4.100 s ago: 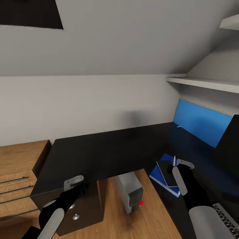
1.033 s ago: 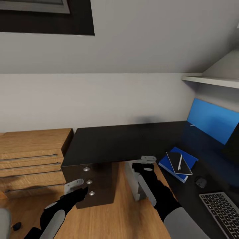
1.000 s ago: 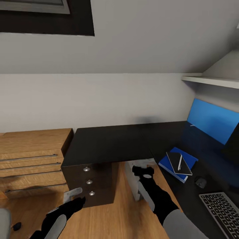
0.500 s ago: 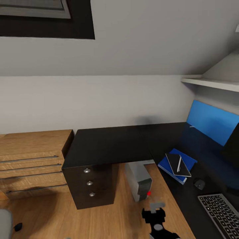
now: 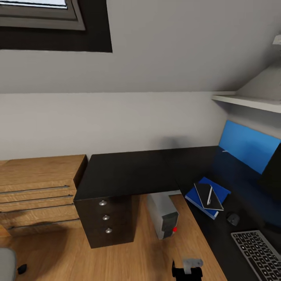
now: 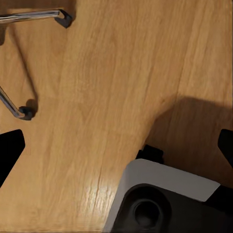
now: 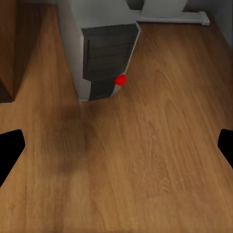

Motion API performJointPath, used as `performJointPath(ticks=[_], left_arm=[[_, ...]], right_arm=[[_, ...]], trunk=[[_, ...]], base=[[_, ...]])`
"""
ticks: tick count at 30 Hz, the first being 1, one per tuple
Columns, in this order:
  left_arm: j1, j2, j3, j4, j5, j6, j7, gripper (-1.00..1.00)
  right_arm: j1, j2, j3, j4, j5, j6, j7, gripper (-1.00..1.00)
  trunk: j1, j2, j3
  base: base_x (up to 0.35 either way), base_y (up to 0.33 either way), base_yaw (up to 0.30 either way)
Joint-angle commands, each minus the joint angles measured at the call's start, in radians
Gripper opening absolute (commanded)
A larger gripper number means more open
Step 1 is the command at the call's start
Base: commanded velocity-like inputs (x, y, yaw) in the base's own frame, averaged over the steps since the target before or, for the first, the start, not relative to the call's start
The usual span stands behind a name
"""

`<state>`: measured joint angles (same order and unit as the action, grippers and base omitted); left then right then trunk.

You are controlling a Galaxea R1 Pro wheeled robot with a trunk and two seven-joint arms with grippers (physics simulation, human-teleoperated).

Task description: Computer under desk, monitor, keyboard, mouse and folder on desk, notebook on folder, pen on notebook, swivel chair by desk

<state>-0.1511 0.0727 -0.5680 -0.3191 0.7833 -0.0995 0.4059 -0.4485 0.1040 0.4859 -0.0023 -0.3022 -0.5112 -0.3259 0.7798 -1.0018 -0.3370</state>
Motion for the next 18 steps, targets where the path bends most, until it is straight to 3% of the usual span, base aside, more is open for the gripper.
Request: performJointPath(ticks=[1,5,15,18], left_arm=[[-0.001,-0.001,-0.009,0.009,0.01,-0.007,-0.01,1.0],[0.0,-0.007,-0.008,0.041,0.01,-0.017,-0.063,1.0],[-0.001,-0.013,-0.007,0.048,0.01,-0.02,-0.079,1.0],[-0.001,-0.02,-0.006,0.049,0.011,-0.023,-0.08,1.0]], right_arm=[[0.004,0.0,0.009,0.001,-0.007,-0.013,-0.003,1.0],[0.019,0.002,0.011,0.004,-0.005,-0.053,-0.003,1.0],[0.023,0.002,0.011,0.005,-0.004,-0.07,-0.003,1.0],[0.024,-0.002,0.01,0.005,-0.002,-0.115,-0.004,1.0]], trunk=[[-0.004,0.006,0.004],[-0.019,0.034,0.022],[-0.058,0.104,0.069],[-0.069,0.125,0.083]], base=[[0.0,0.0,0.0],[0.0,0.0,0.004],[0.0,0.0,0.094],[0.0,0.0,0.167]])
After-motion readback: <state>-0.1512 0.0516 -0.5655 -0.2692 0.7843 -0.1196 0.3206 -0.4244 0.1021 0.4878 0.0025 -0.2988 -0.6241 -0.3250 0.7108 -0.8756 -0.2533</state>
